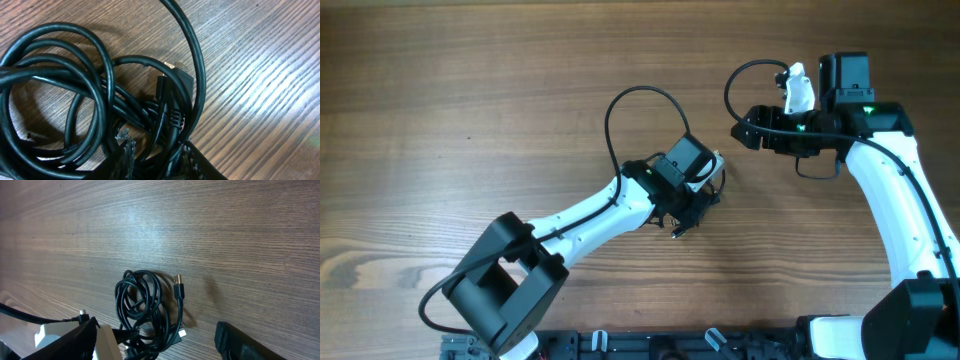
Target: Untangle cables
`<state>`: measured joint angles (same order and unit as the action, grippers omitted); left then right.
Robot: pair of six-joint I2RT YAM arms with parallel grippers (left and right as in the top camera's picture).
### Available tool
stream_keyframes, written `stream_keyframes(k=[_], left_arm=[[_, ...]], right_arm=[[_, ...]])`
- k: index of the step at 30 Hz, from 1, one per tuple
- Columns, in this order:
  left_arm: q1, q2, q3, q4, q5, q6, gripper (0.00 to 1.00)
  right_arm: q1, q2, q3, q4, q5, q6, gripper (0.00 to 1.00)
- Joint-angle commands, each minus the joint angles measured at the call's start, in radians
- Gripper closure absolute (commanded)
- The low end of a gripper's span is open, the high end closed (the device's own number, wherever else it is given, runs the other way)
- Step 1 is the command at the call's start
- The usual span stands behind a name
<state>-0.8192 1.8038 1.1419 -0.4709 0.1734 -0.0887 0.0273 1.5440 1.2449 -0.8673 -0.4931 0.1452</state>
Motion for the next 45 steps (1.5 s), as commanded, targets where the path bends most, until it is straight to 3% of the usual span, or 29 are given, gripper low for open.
stream_keyframes(k=[1,5,12,17,21,22,26,29,33,39,45], left_arm=[[-0.003,0.038,0.003,-0.002,0.008,0.033,0.66],[-0.003,0.076,0.003,-0.006,0.008,0.032,0.68],[0.0,0.115,0.003,-0.008,-0.048,0.008,0.96],[0.03,0.073,0.027,-0.048,-0.078,-0.106,0.96],[0.086,-0.036,0.129,-0.195,0.056,-0.146,0.96],[0.116,-0.077,0.166,-0.234,0.09,-0.21,0.96],[0.229,-0.174,0.201,-0.216,0.262,-0.349,0.96],[0.301,-0.194,0.201,-0.192,0.412,-0.35,0.96],[0.309,-0.194,0.201,-0.191,0.447,-0.349,0.96],[0.306,-0.194,0.201,-0.192,0.456,-0.345,0.96],[0.306,-0.194,0.201,-0.192,0.459,-0.345,0.96]], right_arm=[[-0.003,0.01,0.01,-0.005,0.006,-0.014,0.22],[-0.003,0.01,0.01,-0.01,0.006,-0.014,0.22],[-0.003,0.01,0.01,-0.01,0.006,-0.014,0.22],[-0.002,0.01,0.01,-0.01,0.005,-0.011,0.22],[0.004,0.012,-0.006,-0.009,-0.028,-0.012,0.21],[0.012,0.013,-0.018,-0.009,-0.034,-0.013,0.22],[0.04,0.018,-0.05,0.02,-0.172,-0.081,0.21],[0.065,0.019,-0.06,0.097,-0.307,-0.112,0.22],[0.089,0.019,-0.06,0.203,-0.434,-0.116,0.22],[0.16,0.023,-0.06,0.259,-0.424,-0.114,0.22],[0.199,0.054,-0.06,0.288,-0.202,0.082,0.28]])
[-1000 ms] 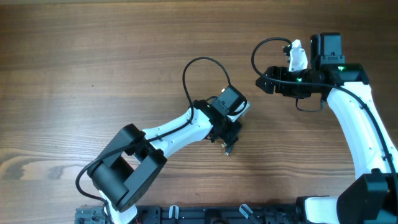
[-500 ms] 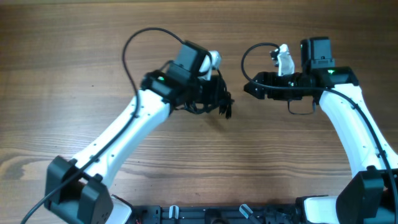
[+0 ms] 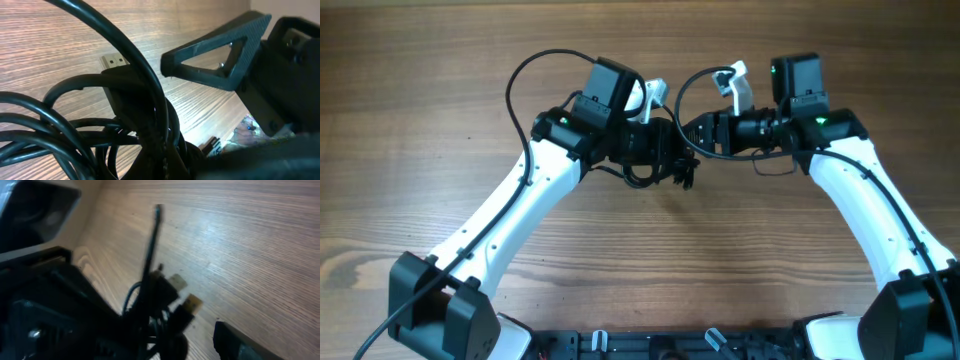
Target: Untangle cables
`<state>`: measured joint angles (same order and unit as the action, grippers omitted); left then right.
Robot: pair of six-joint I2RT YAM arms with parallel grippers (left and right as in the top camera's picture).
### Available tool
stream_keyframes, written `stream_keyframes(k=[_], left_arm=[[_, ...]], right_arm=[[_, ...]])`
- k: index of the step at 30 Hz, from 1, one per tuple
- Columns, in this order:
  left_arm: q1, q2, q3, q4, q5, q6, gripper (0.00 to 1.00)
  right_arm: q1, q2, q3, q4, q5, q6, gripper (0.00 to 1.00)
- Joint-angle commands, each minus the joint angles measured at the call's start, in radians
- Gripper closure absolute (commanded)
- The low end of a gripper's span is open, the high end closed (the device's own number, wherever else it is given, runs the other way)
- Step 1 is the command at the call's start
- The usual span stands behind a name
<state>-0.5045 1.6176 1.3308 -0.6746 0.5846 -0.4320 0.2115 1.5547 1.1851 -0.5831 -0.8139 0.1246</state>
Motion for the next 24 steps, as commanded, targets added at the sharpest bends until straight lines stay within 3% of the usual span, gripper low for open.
stream_keyframes(k=[1,5,9,12,24], left_arm=[[-0.008,-0.008,0.012,0.012,0.048,-0.002,0.96],[-0.008,-0.008,0.012,0.014,0.048,0.009,0.96],[-0.008,-0.008,0.012,0.032,0.048,0.009,0.96],[0.013,-0.014,0.012,0.04,0.047,0.009,0.96],[0.098,-0.027,0.012,0.102,0.032,0.009,0.96]], right_arm=[[0.014,0.055,0.0,0.003,0.119,0.109,0.3],[0.015,0.1,0.0,-0.009,0.117,0.114,0.47],[0.013,0.116,0.0,-0.013,0.135,0.12,0.77],[0.006,0.116,0.0,-0.036,0.243,0.19,0.91],[0.003,0.116,0.0,-0.037,0.238,0.22,0.96]])
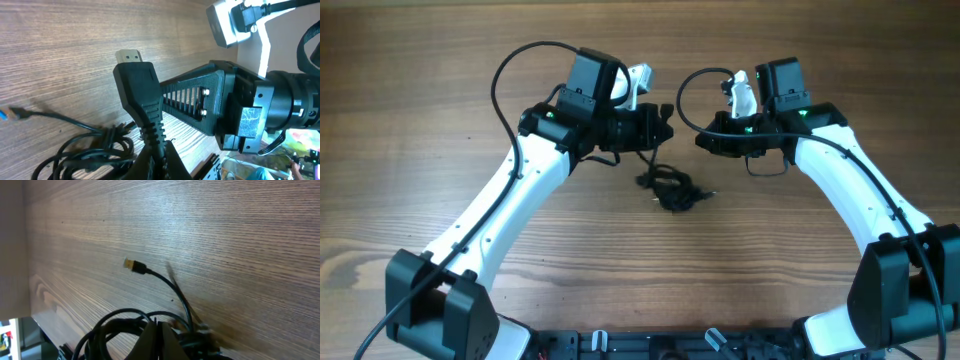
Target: Untangle cables
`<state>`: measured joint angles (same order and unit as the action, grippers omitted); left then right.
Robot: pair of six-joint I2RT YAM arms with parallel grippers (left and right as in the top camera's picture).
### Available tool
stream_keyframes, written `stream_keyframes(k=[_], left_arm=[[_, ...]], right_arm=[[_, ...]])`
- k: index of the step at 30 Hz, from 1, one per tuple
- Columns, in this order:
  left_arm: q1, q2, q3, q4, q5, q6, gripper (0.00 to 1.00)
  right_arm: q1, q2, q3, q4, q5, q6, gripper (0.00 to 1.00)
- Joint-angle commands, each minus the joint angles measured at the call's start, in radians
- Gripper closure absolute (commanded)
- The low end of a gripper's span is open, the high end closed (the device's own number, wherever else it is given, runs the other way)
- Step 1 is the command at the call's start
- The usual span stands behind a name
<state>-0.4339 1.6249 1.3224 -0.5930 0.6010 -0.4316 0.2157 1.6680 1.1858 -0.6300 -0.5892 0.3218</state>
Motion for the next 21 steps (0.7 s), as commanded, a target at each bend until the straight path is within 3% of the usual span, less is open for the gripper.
stream_keyframes(k=[1,3,8,11,15,21], left_arm=[[0.039,-0.044,0.021,0.028,0.017,0.008,0.96],[0.069,-0.079,0.021,0.055,0.054,0.009,0.96],[0.154,-0.195,0.021,0.212,0.338,-0.022,0.96],[0.186,-0.257,0.021,0.304,0.374,-0.085,0.96],[0.209,-0.314,0.021,0.335,0.355,-0.1,0.96],[0.21,-0.32,0.021,0.097,0.108,-0.097,0.96]], right_arm=[[-0.001,0.002,-0.001,0.016,0.004,0.022,0.96],[-0.001,0.002,-0.001,0.032,-0.068,-0.023,0.94],[-0.001,0.002,-0.001,0.109,-0.282,-0.103,0.82],[-0.001,0.002,-0.001,0.145,-0.397,-0.142,0.78],[-0.001,0.002,0.0,0.175,-0.469,-0.134,0.77],[0.0,0.002,0.0,0.201,-0.401,0.011,0.77]])
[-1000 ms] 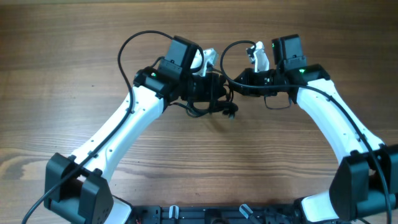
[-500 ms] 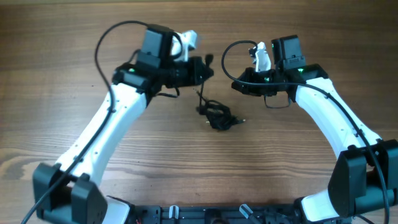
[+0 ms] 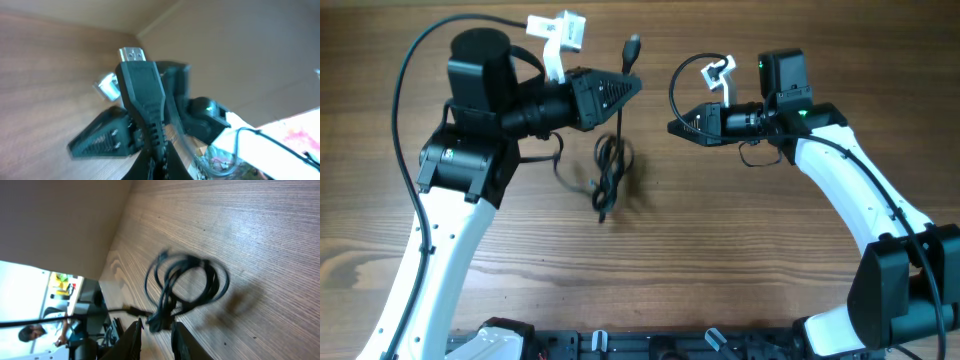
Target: Untangle cables
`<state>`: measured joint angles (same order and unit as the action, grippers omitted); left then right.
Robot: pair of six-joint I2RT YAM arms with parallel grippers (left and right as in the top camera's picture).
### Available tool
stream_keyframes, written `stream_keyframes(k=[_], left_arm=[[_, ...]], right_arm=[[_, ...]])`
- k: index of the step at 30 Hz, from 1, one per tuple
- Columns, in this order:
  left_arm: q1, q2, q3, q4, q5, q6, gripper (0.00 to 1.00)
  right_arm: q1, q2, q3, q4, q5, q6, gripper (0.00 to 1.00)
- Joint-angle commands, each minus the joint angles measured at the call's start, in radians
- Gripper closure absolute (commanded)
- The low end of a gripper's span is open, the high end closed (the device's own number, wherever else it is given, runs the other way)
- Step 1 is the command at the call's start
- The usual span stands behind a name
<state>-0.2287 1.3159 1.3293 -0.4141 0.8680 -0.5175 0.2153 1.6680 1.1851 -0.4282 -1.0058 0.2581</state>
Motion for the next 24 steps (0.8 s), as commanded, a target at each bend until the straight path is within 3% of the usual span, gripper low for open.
stream_keyframes(k=[1,4,9,16,20,24], left_arm=[[0.005,-0.011,0.014,-0.109,-0.208,-0.011,0.96],[0.005,-0.011,0.014,-0.109,-0.324,-0.038,0.96],[0.005,-0.011,0.014,-0.105,-0.599,-0.253,0.96],[0.005,-0.011,0.014,-0.212,-0.661,-0.252,0.96],[0.005,-0.011,0.014,-0.375,-0.747,-0.245,0.96],[0.005,-0.006,0.014,-0.589,-0.949,-0.246,0.96]], right_arm=[[0.005,0.002,0.0,-0.01,0.042,0.093,0.78],[0.053,0.002,0.0,-0.056,0.175,0.146,0.77],[0.167,0.012,0.0,-0.115,0.313,0.195,0.6],[0.226,0.08,0.0,-0.138,0.336,0.159,0.57],[0.252,0.109,0.0,-0.14,0.336,0.141,0.57],[0.265,0.109,0.0,-0.138,0.336,0.138,0.57]])
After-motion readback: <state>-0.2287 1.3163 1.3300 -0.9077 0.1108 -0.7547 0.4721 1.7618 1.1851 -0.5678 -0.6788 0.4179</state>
